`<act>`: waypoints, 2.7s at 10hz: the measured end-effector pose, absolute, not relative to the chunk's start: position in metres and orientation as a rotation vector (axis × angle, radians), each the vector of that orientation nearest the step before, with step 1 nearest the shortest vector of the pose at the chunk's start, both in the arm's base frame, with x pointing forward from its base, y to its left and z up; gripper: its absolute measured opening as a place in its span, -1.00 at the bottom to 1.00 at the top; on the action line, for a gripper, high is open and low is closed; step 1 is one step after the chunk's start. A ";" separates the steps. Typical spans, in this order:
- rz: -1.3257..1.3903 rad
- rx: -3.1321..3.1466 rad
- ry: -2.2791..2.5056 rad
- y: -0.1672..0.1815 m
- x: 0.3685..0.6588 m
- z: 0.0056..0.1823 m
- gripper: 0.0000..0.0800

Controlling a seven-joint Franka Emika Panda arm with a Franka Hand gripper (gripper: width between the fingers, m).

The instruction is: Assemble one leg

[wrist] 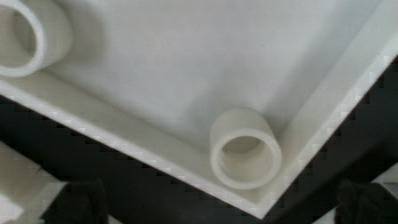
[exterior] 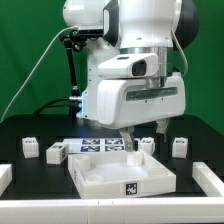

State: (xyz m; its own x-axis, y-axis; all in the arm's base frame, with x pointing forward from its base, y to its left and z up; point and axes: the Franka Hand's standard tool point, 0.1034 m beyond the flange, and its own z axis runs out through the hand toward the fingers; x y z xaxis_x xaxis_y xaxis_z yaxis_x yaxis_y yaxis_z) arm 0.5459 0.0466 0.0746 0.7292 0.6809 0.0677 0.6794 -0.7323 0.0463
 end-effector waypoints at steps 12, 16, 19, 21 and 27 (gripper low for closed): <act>0.154 2.598 1.670 0.036 0.514 0.050 0.63; 0.139 2.541 1.741 0.038 0.512 0.048 0.63; 0.093 2.290 2.030 0.033 0.507 0.046 0.63; 0.063 2.148 2.157 0.034 0.505 0.045 0.63; -0.013 2.094 2.222 0.030 0.497 0.041 0.63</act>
Offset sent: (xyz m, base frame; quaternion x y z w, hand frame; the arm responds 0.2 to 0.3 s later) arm 0.0000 0.0000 0.0000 0.0000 0.0000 0.0000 1.0000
